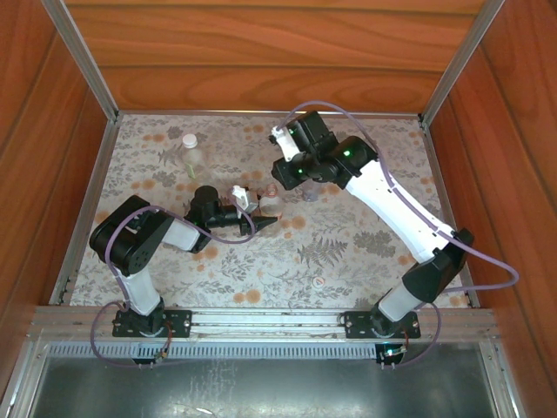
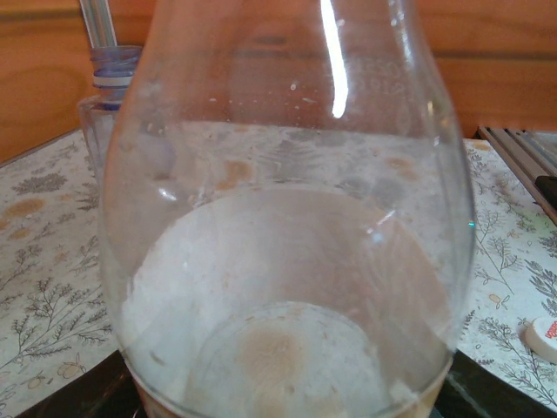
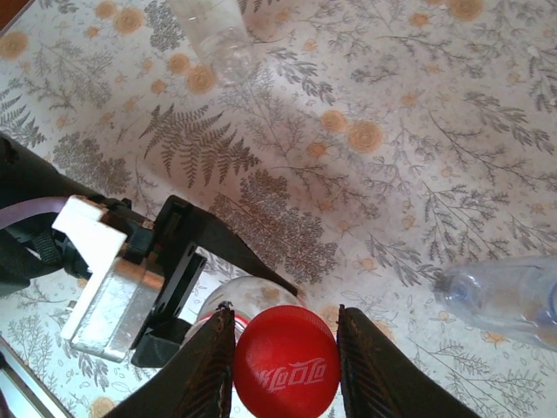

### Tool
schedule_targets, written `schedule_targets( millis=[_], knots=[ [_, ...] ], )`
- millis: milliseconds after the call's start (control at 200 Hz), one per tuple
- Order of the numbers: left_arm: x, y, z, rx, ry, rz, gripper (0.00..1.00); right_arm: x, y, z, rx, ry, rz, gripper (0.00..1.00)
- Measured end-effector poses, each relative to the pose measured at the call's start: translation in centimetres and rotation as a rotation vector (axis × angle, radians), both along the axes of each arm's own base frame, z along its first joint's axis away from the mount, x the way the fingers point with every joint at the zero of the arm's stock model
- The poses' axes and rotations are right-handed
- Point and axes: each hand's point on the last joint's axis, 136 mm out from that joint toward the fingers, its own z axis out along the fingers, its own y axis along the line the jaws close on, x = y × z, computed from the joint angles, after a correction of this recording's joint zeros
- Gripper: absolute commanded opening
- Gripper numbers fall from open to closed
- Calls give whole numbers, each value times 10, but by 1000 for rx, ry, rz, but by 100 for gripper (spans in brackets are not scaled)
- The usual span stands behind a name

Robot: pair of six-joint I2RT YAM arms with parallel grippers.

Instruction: Screw on the bottle caps

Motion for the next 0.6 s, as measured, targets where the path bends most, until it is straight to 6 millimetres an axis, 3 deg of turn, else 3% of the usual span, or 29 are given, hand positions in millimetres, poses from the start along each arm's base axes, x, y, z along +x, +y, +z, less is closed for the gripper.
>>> schedule_targets(
  millis=[390, 600],
  knots=[
    [0, 0, 0, 0, -1, 0, 59, -18, 14, -2, -17, 22, 60, 36],
    [0, 0, 0, 0, -1, -1, 59, -21, 19, -14, -45, 46, 78, 35]
  ],
)
